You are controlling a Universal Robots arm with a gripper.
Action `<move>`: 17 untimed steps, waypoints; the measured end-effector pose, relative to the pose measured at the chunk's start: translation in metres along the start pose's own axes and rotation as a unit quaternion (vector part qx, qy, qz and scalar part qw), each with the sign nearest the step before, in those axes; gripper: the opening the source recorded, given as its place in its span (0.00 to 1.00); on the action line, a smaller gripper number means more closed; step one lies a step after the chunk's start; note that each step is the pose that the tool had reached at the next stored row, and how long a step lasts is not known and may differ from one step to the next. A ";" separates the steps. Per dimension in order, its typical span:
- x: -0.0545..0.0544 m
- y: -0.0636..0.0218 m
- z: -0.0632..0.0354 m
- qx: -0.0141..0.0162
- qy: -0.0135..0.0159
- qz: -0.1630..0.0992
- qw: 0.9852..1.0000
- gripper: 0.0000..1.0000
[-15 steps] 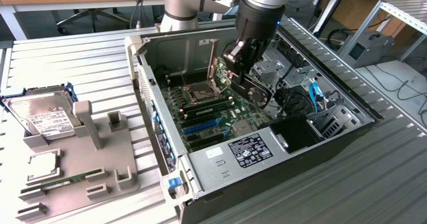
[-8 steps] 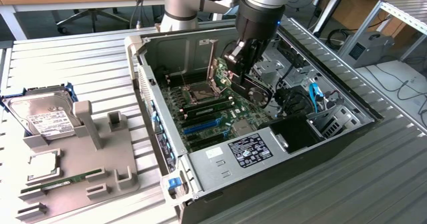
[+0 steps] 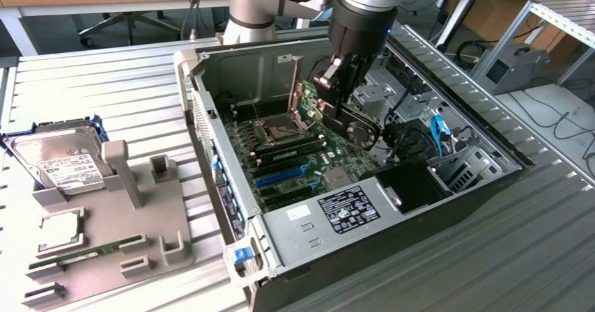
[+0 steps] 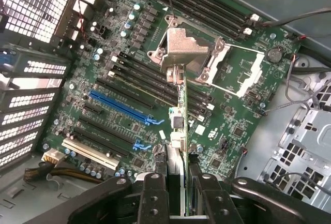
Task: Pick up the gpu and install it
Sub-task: 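Insert the gpu into the slot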
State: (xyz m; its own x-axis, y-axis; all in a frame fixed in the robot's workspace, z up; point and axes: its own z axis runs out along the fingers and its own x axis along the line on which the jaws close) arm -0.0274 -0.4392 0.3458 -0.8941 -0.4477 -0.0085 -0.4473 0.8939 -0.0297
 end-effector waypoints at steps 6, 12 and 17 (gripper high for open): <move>0.000 0.0000 0.0000 0.001 0.000 -0.006 1.000 0.27; 0.000 0.0000 0.0000 0.002 0.001 -0.012 1.000 0.27; 0.000 0.0000 0.0000 0.004 0.001 -0.017 1.000 0.27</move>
State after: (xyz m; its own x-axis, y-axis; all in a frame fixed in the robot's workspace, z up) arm -0.0274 -0.4393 0.3458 -0.8781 -0.4785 -0.0047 -0.4781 0.8775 -0.0369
